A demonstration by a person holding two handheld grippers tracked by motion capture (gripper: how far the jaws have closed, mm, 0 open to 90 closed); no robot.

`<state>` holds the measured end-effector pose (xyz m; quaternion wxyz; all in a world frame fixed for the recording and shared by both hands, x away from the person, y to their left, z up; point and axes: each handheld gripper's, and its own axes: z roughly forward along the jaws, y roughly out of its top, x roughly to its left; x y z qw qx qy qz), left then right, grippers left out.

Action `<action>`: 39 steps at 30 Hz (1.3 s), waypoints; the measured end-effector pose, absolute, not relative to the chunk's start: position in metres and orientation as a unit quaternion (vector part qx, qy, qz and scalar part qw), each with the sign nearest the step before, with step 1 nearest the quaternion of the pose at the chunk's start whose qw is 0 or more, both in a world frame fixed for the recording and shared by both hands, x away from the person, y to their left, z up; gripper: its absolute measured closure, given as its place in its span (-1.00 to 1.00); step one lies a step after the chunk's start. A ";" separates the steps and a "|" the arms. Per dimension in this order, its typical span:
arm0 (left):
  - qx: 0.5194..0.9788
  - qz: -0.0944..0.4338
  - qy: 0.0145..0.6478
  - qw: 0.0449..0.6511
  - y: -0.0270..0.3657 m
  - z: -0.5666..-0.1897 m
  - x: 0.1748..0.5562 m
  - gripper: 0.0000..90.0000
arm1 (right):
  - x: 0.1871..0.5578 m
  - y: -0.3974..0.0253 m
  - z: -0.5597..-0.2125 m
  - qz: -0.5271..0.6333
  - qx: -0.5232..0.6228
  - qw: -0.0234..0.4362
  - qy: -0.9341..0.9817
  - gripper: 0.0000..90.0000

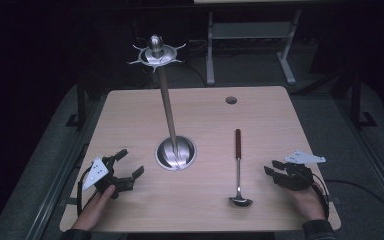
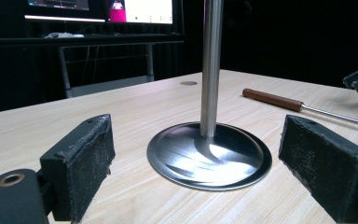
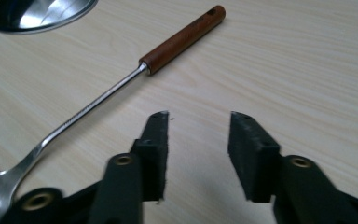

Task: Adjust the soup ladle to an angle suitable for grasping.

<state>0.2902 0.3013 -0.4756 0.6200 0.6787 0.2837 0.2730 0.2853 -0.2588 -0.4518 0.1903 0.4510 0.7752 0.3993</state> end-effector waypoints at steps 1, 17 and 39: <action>0.677 0.272 0.285 0.622 0.301 -0.476 0.290 -0.79 | 0.287 -0.258 -0.451 0.399 0.453 0.190 0.774 0.42; 0.680 0.272 0.284 0.619 0.301 -0.476 0.290 -0.79 | 0.316 -0.246 -0.441 0.404 0.449 0.212 0.768 0.99; 0.682 0.270 0.283 0.618 0.301 -0.475 0.291 -0.78 | 0.375 -0.216 -0.452 0.381 0.463 0.186 0.778 0.99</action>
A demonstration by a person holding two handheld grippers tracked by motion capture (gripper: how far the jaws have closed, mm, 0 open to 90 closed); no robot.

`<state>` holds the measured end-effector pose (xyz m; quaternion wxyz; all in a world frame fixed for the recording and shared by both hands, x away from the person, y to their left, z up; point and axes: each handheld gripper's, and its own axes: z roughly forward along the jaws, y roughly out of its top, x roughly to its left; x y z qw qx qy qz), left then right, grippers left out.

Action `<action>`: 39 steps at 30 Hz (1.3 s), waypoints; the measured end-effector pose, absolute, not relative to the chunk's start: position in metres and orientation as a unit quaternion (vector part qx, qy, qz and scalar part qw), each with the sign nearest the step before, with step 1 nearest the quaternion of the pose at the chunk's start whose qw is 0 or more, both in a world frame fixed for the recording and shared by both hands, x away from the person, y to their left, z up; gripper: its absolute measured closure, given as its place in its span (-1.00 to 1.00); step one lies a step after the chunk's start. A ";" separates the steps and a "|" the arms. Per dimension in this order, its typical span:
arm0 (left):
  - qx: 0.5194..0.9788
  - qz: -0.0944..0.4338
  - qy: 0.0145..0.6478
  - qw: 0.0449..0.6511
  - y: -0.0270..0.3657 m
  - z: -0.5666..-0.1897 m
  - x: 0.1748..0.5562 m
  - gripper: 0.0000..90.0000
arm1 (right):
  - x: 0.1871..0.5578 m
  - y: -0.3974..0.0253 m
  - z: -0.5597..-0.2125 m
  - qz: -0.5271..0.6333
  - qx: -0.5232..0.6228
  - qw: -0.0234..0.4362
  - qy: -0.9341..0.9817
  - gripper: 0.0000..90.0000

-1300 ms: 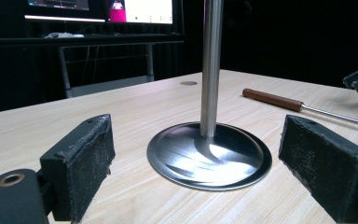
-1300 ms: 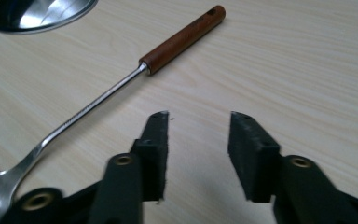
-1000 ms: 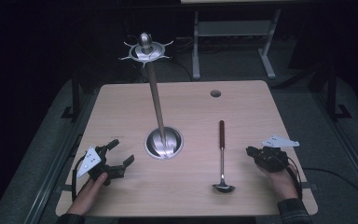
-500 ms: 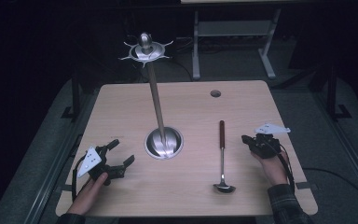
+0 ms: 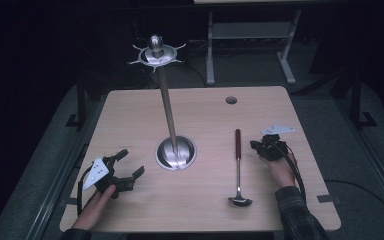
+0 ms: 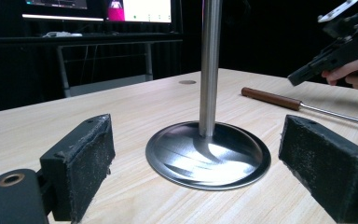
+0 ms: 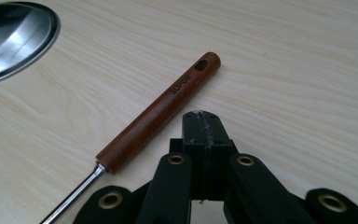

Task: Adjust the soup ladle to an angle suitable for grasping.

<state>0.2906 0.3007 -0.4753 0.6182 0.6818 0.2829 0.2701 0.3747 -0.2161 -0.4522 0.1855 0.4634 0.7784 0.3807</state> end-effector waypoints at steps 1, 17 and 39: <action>0.681 0.270 0.283 0.619 0.301 -0.475 0.291 -0.79 | 0.376 -0.215 -0.453 0.379 0.464 0.185 0.779 0.99; 0.681 0.269 0.283 0.619 0.301 -0.475 0.291 -0.79 | 0.382 -0.193 -0.469 0.362 0.452 0.158 0.800 0.99; 0.678 0.265 0.286 0.622 0.301 -0.476 0.291 -0.78 | 0.379 -0.176 -0.468 0.366 0.418 0.140 0.820 0.99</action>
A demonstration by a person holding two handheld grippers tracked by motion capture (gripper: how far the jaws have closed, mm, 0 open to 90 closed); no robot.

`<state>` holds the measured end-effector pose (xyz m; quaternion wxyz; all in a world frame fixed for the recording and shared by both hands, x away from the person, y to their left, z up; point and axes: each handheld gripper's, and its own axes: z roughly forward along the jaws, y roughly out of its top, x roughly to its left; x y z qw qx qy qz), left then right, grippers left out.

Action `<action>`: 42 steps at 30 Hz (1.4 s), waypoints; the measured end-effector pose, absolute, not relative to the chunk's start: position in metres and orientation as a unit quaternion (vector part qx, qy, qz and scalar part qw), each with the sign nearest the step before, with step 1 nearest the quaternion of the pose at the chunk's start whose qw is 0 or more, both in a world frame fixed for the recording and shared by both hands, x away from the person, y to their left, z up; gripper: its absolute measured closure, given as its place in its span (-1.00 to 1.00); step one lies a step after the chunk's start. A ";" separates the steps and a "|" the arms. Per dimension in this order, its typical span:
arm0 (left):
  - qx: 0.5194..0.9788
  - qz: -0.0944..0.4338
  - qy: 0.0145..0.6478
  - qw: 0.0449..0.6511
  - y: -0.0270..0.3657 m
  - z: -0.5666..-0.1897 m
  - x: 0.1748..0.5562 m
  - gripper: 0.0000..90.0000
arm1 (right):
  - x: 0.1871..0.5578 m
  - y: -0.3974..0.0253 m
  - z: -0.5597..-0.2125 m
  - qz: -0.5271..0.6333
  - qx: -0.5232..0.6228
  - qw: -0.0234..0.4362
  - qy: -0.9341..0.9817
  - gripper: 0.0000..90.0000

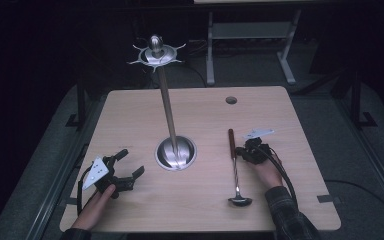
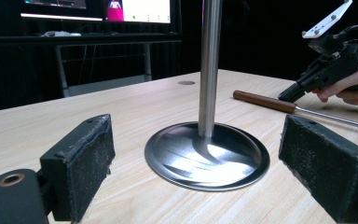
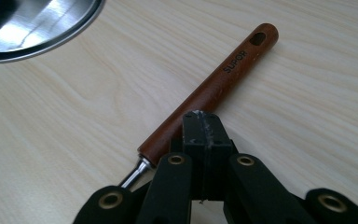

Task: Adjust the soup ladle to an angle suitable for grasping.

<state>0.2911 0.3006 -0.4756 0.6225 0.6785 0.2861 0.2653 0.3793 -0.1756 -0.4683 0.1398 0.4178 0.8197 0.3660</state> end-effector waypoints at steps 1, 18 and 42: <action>0.679 0.266 0.286 0.622 0.301 -0.476 0.291 -0.78 | 0.379 -0.176 -0.468 0.366 0.418 0.140 0.820 0.99; 0.680 0.266 0.285 0.622 0.300 -0.475 0.291 -0.78 | 0.373 -0.152 -0.464 0.369 0.376 0.116 0.842 0.99; 0.681 0.266 0.283 0.621 0.300 -0.475 0.291 -0.79 | 0.365 -0.129 -0.462 0.373 0.323 0.085 0.866 0.99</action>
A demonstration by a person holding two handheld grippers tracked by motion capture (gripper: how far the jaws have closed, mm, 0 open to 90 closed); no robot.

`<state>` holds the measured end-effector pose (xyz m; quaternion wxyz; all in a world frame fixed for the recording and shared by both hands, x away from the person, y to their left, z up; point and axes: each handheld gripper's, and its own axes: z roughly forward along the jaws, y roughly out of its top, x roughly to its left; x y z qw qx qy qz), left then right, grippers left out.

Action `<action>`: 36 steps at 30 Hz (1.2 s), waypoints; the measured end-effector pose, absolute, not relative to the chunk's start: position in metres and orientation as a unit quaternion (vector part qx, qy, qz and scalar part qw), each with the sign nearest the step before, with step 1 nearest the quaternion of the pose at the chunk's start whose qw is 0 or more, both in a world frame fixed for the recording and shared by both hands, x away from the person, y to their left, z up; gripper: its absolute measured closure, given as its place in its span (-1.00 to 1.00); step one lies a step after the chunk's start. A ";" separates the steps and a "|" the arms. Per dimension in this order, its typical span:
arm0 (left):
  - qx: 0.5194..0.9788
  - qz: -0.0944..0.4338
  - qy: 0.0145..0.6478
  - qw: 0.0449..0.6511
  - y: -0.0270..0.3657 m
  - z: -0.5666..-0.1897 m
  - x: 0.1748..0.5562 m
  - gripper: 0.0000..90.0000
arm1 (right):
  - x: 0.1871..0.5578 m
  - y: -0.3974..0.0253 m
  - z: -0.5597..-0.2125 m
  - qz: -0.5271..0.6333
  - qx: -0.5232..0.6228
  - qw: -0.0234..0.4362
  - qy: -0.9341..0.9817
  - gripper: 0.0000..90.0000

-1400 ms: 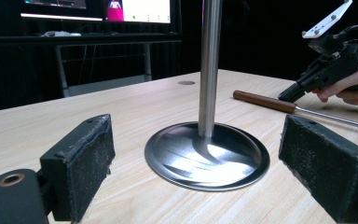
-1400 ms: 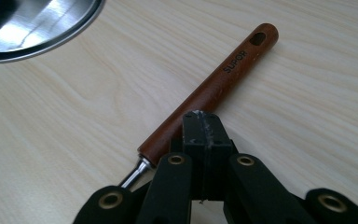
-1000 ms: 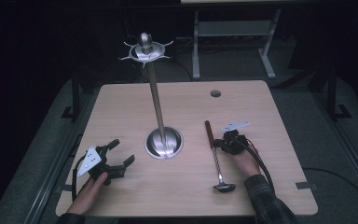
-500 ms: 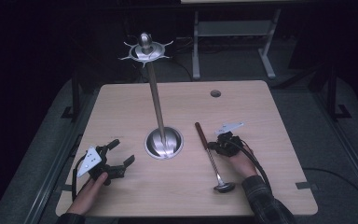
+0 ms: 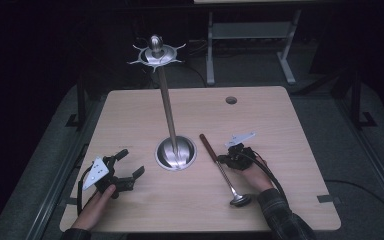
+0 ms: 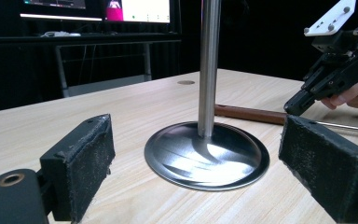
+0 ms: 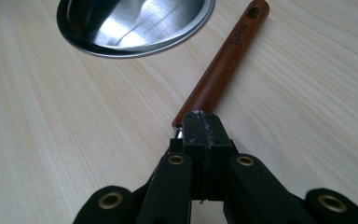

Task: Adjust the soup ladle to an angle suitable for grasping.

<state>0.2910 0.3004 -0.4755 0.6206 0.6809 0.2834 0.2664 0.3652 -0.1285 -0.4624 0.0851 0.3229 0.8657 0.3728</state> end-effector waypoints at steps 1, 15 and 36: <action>0.681 0.266 0.283 0.621 0.300 -0.475 0.291 -0.78 | 0.365 -0.129 -0.462 0.373 0.323 0.085 0.866 0.99; 0.681 0.266 0.284 0.621 0.300 -0.475 0.291 -0.78 | 0.360 -0.122 -0.457 0.366 0.311 0.078 0.874 0.99; 0.683 0.268 0.281 0.619 0.300 -0.475 0.291 -0.78 | 0.314 -0.120 -0.428 0.245 0.328 -0.029 0.912 0.99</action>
